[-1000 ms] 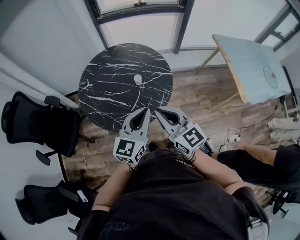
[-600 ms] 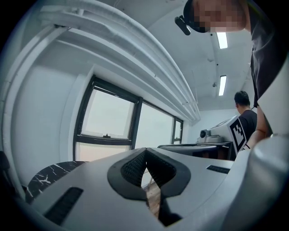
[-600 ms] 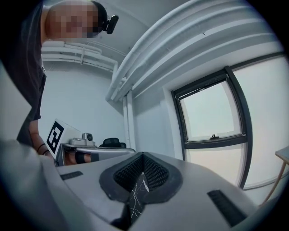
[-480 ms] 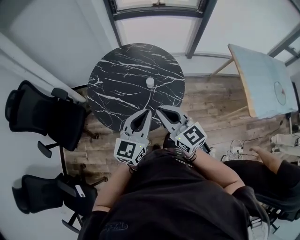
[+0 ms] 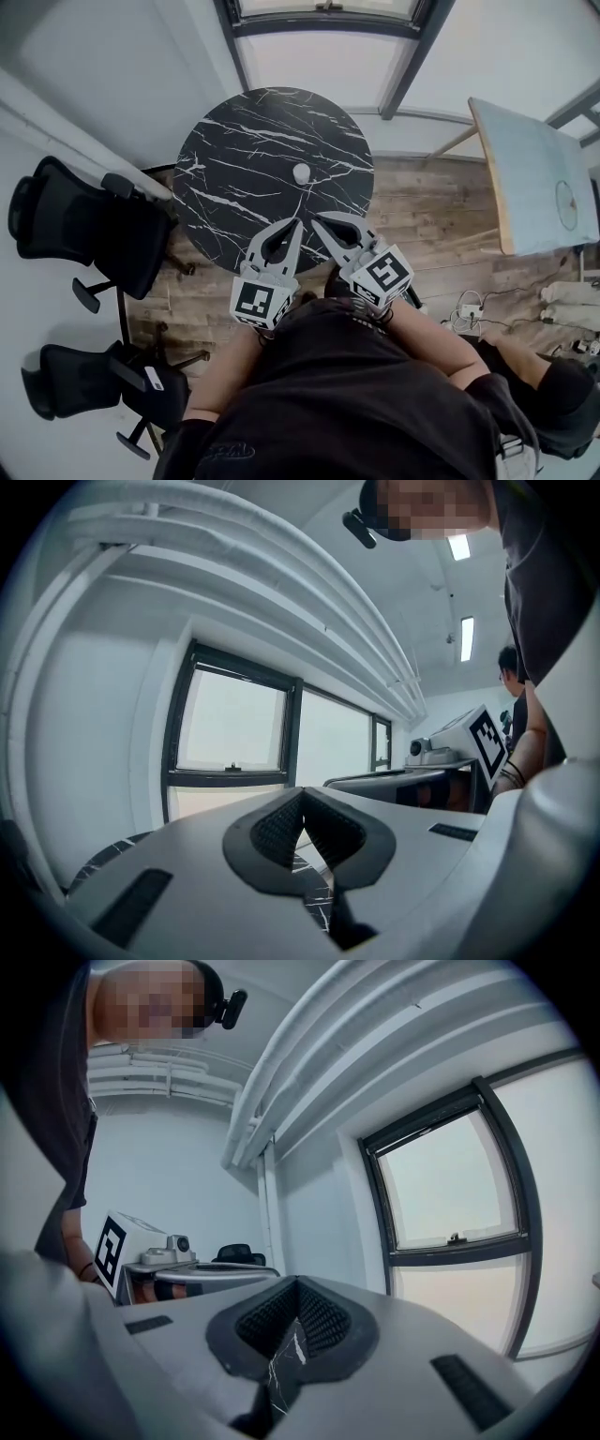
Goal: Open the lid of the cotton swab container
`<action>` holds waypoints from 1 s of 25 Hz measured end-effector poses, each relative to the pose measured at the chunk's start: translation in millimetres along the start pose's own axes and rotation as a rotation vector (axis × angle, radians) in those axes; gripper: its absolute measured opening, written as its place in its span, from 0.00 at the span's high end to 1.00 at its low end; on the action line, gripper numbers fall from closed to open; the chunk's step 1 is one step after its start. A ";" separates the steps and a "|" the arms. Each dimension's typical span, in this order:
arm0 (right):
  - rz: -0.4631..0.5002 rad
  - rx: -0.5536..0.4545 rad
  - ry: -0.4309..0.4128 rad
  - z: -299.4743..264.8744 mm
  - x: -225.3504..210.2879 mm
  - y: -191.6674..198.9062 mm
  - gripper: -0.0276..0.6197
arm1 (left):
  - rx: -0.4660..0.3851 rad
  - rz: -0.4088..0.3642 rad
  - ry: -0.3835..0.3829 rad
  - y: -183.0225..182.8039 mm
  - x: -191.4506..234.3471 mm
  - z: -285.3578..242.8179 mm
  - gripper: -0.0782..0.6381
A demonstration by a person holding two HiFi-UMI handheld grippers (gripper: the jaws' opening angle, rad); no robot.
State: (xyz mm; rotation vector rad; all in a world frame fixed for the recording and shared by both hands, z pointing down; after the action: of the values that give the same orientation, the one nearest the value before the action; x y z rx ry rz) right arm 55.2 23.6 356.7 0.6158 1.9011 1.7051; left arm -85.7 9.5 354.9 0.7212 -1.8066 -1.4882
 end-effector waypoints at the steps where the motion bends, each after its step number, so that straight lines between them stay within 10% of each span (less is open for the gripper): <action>1: -0.002 0.003 0.000 -0.7 -7.2 0.9 0.93 | 0.002 -0.019 -0.002 0.5 1.2 -7.3 0.88; 12: -0.026 0.064 -0.018 -10.8 -90.5 11.4 0.93 | 0.029 -0.043 0.048 32.9 20.0 -82.9 0.87; 25: -0.059 0.123 -0.080 -35.8 -149.4 30.2 0.93 | 0.092 -0.023 0.028 87.1 77.1 -145.2 0.51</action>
State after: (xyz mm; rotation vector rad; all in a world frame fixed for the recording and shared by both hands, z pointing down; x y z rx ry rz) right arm 147.0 -95.6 400.4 0.6574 1.9590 1.5128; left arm -18.5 -121.1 469.1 0.8071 -1.8607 -1.4104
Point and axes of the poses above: the fingertips, and each gripper's own axes: z backward along the fingers, x to its left, y out of its underside, the point moved 8 cm from there along z, backward along the fingers, and after that the axes turned 4 degrees about z, right-handed, at the moved point
